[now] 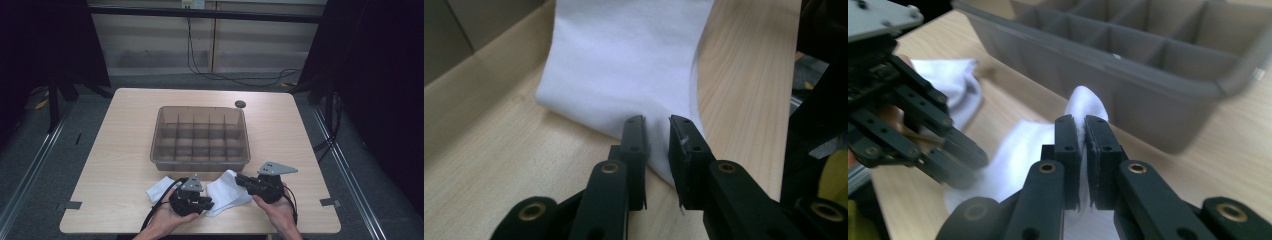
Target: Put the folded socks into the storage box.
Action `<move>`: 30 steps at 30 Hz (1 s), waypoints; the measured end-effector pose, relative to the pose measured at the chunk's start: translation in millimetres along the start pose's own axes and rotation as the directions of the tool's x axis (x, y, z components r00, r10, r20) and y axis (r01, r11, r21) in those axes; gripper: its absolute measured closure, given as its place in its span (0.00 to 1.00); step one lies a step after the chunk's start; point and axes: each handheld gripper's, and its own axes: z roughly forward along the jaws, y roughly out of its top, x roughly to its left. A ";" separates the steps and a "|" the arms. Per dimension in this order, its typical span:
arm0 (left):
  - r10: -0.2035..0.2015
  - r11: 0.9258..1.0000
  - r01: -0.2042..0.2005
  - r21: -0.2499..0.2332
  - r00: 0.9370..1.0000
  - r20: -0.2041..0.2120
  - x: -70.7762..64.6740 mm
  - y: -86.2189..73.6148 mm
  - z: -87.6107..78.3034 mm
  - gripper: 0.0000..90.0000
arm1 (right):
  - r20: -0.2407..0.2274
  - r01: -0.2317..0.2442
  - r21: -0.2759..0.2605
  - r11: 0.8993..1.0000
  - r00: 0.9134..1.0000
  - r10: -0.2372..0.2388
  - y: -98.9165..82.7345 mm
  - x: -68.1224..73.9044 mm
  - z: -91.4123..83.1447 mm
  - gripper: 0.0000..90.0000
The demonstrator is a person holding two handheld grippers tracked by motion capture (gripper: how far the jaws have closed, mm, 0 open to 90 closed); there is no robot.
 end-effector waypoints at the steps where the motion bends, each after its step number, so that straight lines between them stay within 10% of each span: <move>1: 0.000 1.000 0.000 0.000 1.000 0.000 0.0 0.0 0.0 0.85 | -0.009 0.005 -0.003 1.000 1.000 -0.005 2.7 3.0 1.5 0.95; 12: -0.060 0.995 0.053 -0.088 0.995 -0.082 29.0 -0.9 -59.7 0.94 | -0.100 0.048 -0.003 0.999 0.994 -0.048 26.2 38.0 28.3 0.95; 22: -0.142 0.985 0.127 -0.115 0.981 -0.134 52.1 -10.8 -73.9 0.94 | -0.221 0.104 0.095 0.990 0.972 -0.081 16.5 73.4 78.9 0.93; 30: -0.151 0.983 0.135 -0.123 0.980 -0.128 52.0 -9.9 -73.9 0.86 | -0.219 0.089 0.116 0.989 0.974 -0.062 11.2 67.3 80.3 0.64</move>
